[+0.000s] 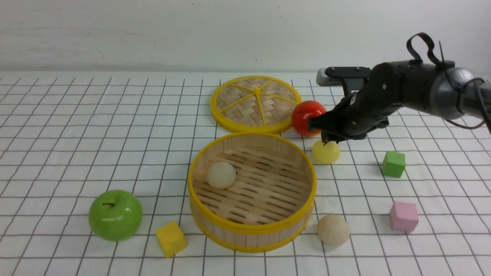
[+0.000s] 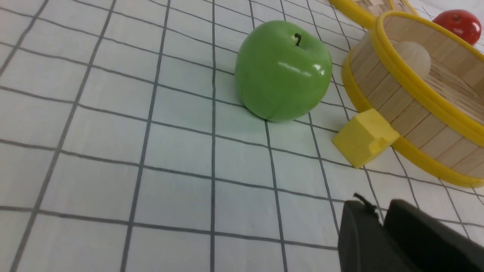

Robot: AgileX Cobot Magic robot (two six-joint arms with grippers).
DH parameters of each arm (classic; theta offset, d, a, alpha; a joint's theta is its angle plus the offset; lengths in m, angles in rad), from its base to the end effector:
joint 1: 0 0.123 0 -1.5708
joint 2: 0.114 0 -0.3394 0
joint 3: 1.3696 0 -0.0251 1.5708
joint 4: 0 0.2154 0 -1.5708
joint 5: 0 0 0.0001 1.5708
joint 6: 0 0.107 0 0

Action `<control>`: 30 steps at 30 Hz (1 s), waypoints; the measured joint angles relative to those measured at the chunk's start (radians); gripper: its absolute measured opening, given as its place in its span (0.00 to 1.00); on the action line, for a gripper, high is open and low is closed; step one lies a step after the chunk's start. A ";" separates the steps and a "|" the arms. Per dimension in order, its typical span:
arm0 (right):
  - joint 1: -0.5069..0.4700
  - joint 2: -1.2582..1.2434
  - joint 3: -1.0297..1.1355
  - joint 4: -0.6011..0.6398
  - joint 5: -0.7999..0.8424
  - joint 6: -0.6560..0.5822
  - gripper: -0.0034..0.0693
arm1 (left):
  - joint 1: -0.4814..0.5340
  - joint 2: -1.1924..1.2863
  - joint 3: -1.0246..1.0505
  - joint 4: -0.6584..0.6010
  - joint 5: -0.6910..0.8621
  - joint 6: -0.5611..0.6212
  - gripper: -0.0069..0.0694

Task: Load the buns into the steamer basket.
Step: Use the right arm to grab a steamed stuffed bun, then use the right arm to put the steamed stuffed bun into the steamer

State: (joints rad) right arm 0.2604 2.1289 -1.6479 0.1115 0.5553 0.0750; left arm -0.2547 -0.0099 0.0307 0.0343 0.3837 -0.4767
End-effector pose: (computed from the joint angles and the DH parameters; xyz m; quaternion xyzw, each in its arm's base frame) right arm 0.4644 0.1302 0.2424 -0.0521 0.9499 0.0928 0.2940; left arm -0.0216 0.0070 0.1641 -0.0806 0.8058 -0.1961 0.5528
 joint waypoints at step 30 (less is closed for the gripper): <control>0.000 -0.033 -0.096 0.005 0.137 0.024 0.03 | 0.000 0.000 0.000 0.000 0.000 0.000 0.24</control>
State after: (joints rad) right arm 0.2604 2.0962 -1.7443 0.1168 0.6928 0.0993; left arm -0.2547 -0.0099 0.0307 0.0343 0.3837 -0.4767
